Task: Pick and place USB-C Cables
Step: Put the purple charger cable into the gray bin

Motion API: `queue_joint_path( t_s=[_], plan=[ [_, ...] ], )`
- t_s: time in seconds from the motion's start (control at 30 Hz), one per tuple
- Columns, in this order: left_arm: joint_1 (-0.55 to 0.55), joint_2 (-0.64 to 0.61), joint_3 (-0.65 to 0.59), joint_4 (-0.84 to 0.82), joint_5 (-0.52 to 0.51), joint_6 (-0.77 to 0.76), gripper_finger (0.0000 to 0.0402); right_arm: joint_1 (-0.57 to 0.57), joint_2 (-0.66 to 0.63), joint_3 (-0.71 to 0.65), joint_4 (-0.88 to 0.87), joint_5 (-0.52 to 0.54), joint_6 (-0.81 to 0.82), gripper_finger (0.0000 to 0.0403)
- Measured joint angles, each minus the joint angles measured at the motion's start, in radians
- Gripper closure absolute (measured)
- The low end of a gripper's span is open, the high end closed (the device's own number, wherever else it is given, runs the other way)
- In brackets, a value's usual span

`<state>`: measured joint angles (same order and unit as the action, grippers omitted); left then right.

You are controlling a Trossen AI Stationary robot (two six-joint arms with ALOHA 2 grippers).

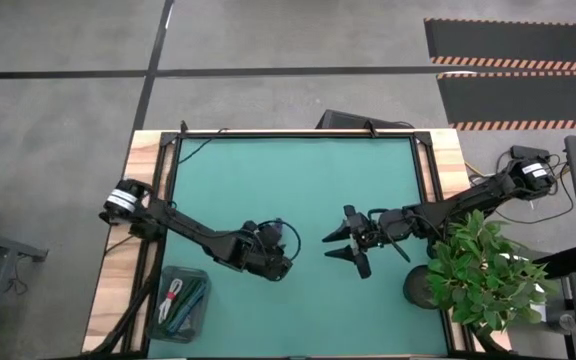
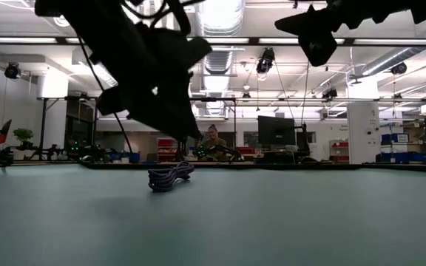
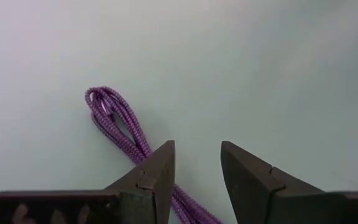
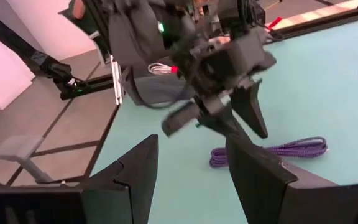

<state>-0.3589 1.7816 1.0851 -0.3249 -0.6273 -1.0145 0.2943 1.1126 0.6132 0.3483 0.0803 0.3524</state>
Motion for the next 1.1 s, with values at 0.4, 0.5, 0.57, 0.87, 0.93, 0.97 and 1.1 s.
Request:
queue_joint_path(
  t_s=[0.4, 0.5, 0.57, 0.87, 0.93, 0.97, 1.1],
  plan=[
    [0.026, 0.077, 0.002, 0.028, -0.021, 0.0, 0.0287, 0.0, -0.053, 0.001, 0.005, 0.002, -0.052, 0.0225],
    [0.026, 0.08, -0.001, 0.03, -0.033, 0.0, 0.0287, 0.0, -0.052, 0.001, 0.004, 0.008, -0.054, 0.0225],
    [0.026, 0.081, -0.007, 0.026, -0.033, 0.0, 0.0288, 0.0, -0.051, 0.001, 0.002, 0.01, -0.054, 0.0225],
    [0.026, 0.081, -0.013, 0.028, -0.035, -0.002, 0.0288, 0.0, -0.05, 0.001, 0.0, 0.011, -0.064, 0.0225],
    [0.026, 0.081, -0.013, 0.027, -0.038, -0.002, 0.0288, 0.0, -0.05, 0.001, 0.0, 0.021, -0.066, 0.0225],
    [0.026, 0.081, -0.013, 0.028, -0.038, -0.002, 0.0288, 0.0, -0.05, 0.001, 0.0, 0.026, -0.067, 0.0225],
    [0.026, 0.081, -0.032, 0.028, -0.04, -0.026, 0.0288, 0.0, -0.05, 0.001, 0.0, 0.028, -0.068, 0.0225]
  ],
)
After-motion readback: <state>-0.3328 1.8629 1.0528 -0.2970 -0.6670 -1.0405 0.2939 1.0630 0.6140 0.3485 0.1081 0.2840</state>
